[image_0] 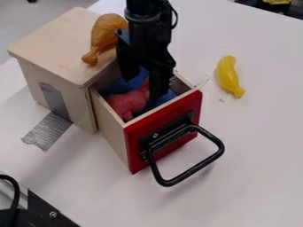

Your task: Take out the pink plush toy from the drawer and put it on the left-side of the drawer

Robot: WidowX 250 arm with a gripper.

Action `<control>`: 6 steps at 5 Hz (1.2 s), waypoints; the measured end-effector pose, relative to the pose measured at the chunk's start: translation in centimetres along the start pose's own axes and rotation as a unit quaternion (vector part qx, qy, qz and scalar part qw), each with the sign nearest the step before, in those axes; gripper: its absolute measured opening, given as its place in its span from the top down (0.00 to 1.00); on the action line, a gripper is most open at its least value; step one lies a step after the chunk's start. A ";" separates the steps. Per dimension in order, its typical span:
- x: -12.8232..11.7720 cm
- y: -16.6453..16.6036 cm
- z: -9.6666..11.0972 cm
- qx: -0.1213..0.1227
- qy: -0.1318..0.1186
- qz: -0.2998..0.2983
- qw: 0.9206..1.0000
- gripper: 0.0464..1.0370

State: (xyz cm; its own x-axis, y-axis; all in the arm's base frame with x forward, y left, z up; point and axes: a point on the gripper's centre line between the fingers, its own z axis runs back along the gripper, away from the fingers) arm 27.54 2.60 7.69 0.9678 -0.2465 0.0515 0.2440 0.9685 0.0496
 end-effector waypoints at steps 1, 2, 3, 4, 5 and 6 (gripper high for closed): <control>0.5 -0.4 -0.6 0.016 0.002 -0.010 1.000 0.04; 0.6 -0.7 -0.9 0.029 0.006 -0.014 0.999 0.04; 0.3 -0.6 -1.6 0.037 0.017 -0.009 0.999 0.05; 0.3 -0.6 -1.7 0.037 0.019 -0.002 0.999 0.13; 0.2 -0.6 -2.0 0.035 0.026 0.003 0.999 0.43; 0.3 -0.6 -1.8 0.032 0.029 0.007 0.999 0.69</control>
State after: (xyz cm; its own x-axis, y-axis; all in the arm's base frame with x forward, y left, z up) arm 27.78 2.00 5.84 0.9736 -0.2281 -0.0041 0.2271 0.9674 0.1121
